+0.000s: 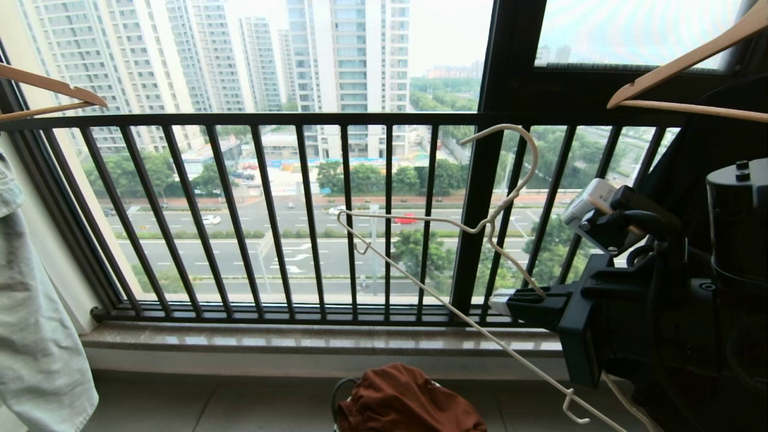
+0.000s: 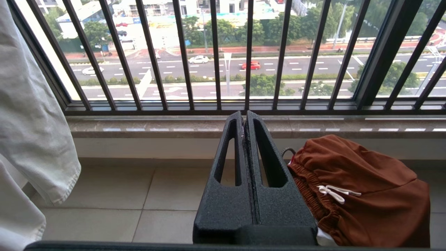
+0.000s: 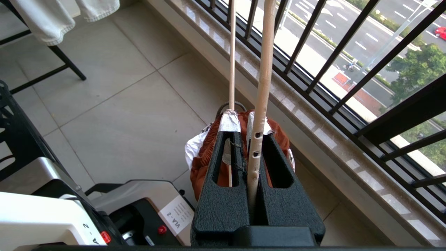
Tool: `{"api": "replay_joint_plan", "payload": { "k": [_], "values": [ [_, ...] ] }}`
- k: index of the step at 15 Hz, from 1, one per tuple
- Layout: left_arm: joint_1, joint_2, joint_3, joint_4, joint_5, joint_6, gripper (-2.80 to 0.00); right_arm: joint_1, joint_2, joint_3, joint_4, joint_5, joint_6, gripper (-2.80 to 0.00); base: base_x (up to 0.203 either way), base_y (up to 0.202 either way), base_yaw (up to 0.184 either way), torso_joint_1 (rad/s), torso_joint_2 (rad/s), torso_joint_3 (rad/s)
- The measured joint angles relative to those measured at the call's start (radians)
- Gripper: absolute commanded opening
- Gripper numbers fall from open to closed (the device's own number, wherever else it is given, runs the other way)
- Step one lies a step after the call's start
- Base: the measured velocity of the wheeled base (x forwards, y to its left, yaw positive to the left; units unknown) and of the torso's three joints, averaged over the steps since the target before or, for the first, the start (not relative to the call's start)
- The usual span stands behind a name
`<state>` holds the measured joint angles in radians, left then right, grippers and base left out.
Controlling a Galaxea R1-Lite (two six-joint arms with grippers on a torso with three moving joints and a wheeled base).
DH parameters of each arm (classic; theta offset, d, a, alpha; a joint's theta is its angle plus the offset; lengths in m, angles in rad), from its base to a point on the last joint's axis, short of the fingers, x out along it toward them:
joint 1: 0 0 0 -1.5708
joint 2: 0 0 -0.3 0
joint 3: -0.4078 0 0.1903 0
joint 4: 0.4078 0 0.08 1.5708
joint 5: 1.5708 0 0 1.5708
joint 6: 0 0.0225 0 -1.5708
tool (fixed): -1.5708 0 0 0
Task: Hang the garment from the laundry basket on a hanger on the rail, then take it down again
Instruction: Pick up clothes from the basket
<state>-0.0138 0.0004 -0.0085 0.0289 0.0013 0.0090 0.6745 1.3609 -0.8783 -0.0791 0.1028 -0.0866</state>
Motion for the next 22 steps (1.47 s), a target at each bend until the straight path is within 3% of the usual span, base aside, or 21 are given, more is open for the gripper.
{"api": "replay_joint_plan", "payload": {
  "k": [13,22],
  "values": [
    [0.0,0.0,0.0,0.0,0.0,0.0,-2.8,0.0,-0.013,0.006,-0.001,0.002,-0.008,-2.8,0.0,0.0,0.0,-0.182,0.49,0.311],
    [0.0,0.0,0.0,0.0,0.0,0.0,-2.8,0.001,-0.025,0.013,0.0,0.01,-0.018,-2.8,0.0,0.0,0.0,-0.088,0.43,0.343]
  ]
}}
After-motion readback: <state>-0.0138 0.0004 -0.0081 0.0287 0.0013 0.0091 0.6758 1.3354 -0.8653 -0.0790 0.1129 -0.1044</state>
